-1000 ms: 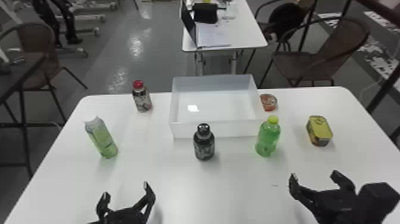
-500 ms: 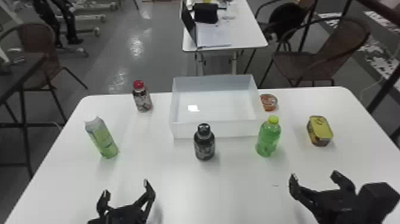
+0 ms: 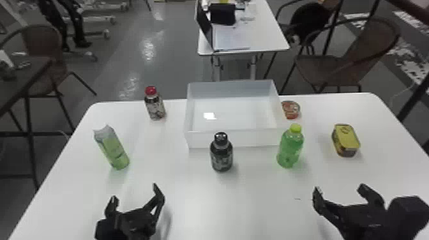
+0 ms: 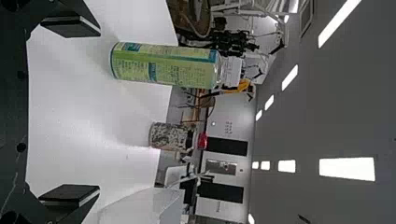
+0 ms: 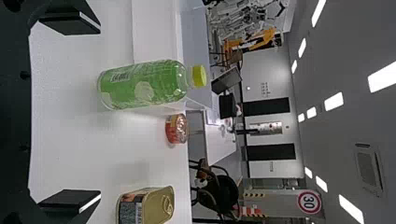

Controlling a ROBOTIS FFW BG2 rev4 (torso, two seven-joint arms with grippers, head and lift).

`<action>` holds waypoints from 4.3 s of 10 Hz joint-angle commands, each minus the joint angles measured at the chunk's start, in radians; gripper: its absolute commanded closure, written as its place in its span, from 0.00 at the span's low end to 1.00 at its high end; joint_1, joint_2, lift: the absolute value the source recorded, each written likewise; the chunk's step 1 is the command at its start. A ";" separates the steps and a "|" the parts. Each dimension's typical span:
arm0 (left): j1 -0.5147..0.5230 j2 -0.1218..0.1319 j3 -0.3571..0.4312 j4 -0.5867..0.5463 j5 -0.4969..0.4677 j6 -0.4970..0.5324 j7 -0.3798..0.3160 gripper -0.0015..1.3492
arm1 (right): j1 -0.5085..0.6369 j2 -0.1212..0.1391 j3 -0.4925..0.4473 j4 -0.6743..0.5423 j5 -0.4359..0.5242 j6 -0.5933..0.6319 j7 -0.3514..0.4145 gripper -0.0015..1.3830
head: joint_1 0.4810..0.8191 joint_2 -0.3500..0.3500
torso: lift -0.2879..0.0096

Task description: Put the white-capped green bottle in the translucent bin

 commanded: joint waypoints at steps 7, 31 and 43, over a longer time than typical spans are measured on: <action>-0.258 0.009 0.099 0.188 0.036 0.091 -0.064 0.09 | -0.012 0.003 0.006 0.008 0.002 0.006 0.002 0.04 | 0.63 0.70 | 0.66; -0.604 0.028 -0.002 -0.010 -0.279 0.462 -0.645 0.67 | -0.051 0.037 0.021 0.052 0.006 0.009 0.029 0.04 | 0.63 0.55 | 0.66; -0.939 -0.003 -0.145 0.492 -0.607 0.336 -0.834 0.04 | -0.121 0.032 0.044 0.118 0.006 0.012 0.048 0.04 | 0.63 0.32 | 0.66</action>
